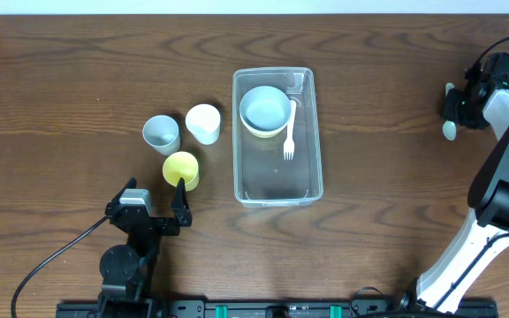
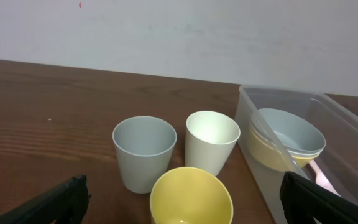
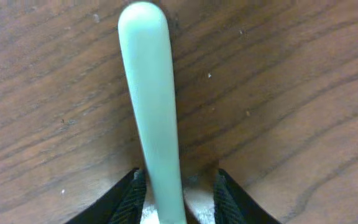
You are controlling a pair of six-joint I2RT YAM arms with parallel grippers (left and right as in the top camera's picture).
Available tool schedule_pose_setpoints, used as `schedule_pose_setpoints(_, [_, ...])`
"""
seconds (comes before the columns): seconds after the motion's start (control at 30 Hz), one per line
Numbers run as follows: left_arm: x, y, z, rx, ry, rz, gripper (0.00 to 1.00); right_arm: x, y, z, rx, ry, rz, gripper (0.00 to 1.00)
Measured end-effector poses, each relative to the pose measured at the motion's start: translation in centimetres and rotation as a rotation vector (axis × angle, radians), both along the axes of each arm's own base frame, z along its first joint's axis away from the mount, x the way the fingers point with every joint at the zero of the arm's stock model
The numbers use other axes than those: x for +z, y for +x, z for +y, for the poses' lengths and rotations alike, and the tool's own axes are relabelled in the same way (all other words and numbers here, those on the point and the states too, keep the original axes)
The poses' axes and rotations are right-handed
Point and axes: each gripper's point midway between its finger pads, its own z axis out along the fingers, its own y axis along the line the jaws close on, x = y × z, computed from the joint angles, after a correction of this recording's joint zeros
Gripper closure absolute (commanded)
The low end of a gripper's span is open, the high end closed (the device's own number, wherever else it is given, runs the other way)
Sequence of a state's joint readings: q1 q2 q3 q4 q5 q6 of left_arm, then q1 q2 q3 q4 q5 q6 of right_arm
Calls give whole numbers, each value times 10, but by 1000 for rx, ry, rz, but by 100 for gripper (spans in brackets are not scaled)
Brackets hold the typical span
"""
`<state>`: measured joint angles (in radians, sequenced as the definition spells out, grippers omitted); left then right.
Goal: Pack container
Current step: 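Lift the green spoon and carry it into the container beside the fork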
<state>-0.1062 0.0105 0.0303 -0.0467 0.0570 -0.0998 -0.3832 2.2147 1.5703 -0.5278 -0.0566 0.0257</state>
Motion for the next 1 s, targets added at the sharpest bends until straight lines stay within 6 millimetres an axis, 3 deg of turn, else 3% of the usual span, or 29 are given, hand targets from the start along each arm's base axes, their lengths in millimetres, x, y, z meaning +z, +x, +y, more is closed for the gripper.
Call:
schedule_pose_setpoints(0.47, [0,0,0,0,0,0,2,0,3,3,-9,28,-15,99])
schedule_pose_setpoints(0.77, [0,0,0,0,0,0,2,1,3,15,14,90,-13,99])
schedule_pose_setpoints(1.0, [0,0,0,0,0,0,2,3,0,39,56,216,-18,99])
